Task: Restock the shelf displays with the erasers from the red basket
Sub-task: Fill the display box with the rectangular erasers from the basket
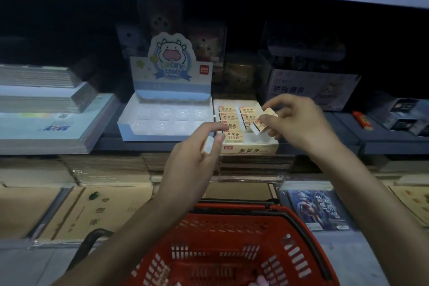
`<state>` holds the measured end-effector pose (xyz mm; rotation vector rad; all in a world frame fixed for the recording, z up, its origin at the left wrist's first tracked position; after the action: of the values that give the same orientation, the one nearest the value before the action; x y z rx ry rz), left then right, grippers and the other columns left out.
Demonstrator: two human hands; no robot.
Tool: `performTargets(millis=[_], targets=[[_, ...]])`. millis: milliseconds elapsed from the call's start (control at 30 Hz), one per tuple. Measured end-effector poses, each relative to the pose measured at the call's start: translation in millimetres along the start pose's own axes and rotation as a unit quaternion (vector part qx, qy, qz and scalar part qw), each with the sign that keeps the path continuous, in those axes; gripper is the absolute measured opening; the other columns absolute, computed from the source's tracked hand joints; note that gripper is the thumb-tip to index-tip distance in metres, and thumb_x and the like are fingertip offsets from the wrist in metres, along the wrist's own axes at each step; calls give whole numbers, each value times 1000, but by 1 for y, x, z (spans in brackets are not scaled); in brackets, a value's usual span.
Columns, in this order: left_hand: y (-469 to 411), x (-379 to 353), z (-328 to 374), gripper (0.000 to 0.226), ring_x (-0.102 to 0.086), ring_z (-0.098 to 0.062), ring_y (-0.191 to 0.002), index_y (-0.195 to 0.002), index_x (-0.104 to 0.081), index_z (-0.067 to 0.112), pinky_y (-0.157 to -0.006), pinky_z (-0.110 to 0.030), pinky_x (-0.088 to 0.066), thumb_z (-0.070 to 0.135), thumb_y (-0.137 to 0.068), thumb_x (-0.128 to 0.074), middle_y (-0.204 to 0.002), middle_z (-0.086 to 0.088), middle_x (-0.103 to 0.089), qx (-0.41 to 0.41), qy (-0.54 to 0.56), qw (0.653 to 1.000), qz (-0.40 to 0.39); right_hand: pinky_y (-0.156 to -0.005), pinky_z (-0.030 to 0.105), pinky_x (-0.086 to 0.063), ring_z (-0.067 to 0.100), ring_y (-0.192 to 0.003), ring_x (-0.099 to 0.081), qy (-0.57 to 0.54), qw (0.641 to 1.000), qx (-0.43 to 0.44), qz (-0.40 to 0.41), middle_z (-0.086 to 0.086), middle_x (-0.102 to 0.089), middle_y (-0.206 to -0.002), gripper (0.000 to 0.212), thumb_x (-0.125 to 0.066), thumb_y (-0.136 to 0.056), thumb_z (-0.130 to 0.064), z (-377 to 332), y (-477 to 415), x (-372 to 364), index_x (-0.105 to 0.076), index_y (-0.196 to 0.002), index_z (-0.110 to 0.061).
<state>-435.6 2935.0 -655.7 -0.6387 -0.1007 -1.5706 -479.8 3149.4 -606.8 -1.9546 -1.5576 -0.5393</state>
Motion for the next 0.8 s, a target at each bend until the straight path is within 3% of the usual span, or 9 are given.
performTargets(millis=[67,167,233,300,467,567,800], targets=[[-1,-5,-9,28,-58,6,-57,-132,-62,40,-49,-13,-38,40,-108,-48,-98,10,-76,4,-38,999,-12,-59,23,-53,0,-60,-70,24,1000,-10,-7,-6,-75,-67,20,-81,-87,-24,7,-4,-4,-71,-104,-28],[-4,-9,-18,22,-62,9,-91,-118,-68,42,-69,-23,-52,45,-106,-49,-107,20,-73,19,-60,998,-16,-58,21,-48,-2,-65,-68,47,997,-32,-47,-9,-75,-69,31,-85,-84,-24,11,-9,-7,-70,-111,-29],[-5,-13,-21,20,-59,15,-101,-113,-69,40,-71,-9,-46,45,-105,-51,-114,23,-71,35,-31,998,-31,-64,28,-56,5,-73,-70,74,995,-33,-64,-6,-76,-79,37,-86,-83,-20,11,-11,-6,-70,-115,-27],[-6,-17,-20,18,-58,17,-105,-112,-70,39,-72,0,-42,43,-105,-54,-120,21,-70,46,-12,998,-41,-66,28,-58,6,-77,-70,99,992,-28,-79,-6,-74,-87,38,-87,-82,-21,10,-10,-8,-70,-115,-28],[-7,-17,-18,15,-60,12,-106,-107,-72,35,-73,0,-42,36,-104,-57,-118,17,-73,37,4,999,-23,-61,12,-40,1,-84,-61,141,986,17,-83,-8,-70,-96,41,-91,-77,-29,7,-11,-4,-75,-115,-28],[-8,-17,-19,15,-61,13,-102,-106,-72,34,-72,0,-43,32,-105,-58,-114,16,-73,48,20,999,-18,-69,19,-40,9,-91,-59,187,979,34,-68,-9,-67,-104,47,-93,-73,-32,8,-11,-2,-77,-117,-25],[-8,-19,-21,15,-64,11,-98,-104,-73,32,-69,-2,-44,31,-105,-58,-110,15,-74,58,32,998,-20,-87,39,-50,22,-106,-57,304,946,83,-82,-2,-55,-114,40,-85,-82,-34,9,-10,-15,-77,-119,-22]])
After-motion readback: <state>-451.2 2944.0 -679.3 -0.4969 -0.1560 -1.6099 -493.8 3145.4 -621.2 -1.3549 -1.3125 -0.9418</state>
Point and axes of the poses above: each hand's wrist, its own y-axis away from the middle knuckle, its own x-axis out of the back of the hand, z = x × y, the point moved 6 cm from there along -y, towards the middle knuckle
